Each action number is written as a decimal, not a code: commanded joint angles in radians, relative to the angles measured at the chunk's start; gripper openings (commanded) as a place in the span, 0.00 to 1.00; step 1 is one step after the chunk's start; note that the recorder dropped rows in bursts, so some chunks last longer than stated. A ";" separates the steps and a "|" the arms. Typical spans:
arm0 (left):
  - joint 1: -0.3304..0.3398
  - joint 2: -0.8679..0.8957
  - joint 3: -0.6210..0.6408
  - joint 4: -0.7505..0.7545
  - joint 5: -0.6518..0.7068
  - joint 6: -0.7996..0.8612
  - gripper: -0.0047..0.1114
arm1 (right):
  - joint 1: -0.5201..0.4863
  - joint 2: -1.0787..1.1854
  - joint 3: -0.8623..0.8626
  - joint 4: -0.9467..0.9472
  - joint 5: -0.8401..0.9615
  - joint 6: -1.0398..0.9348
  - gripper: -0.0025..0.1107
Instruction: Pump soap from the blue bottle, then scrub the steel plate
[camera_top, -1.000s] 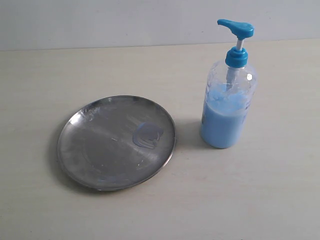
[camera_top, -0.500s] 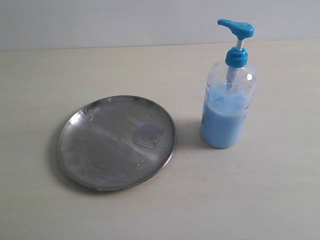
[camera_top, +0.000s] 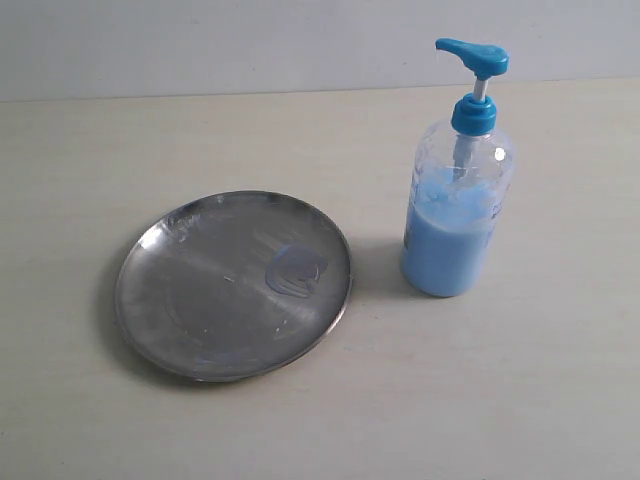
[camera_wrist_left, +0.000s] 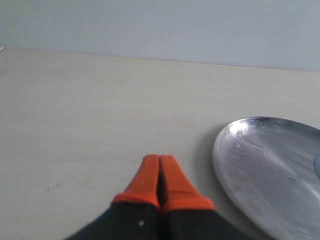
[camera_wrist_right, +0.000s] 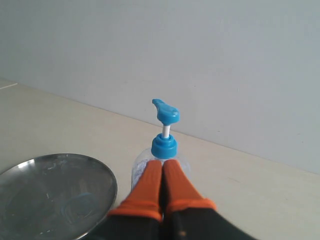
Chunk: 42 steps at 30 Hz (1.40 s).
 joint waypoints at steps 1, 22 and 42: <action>0.002 -0.006 0.003 0.004 -0.002 0.001 0.04 | 0.001 -0.001 0.006 -0.009 -0.004 0.003 0.02; 0.002 -0.006 0.003 0.004 -0.002 0.001 0.04 | -0.215 -0.093 0.283 0.215 -0.112 -0.085 0.02; 0.002 -0.006 0.003 0.004 -0.002 0.001 0.04 | -0.444 -0.212 0.412 0.271 -0.123 -0.128 0.02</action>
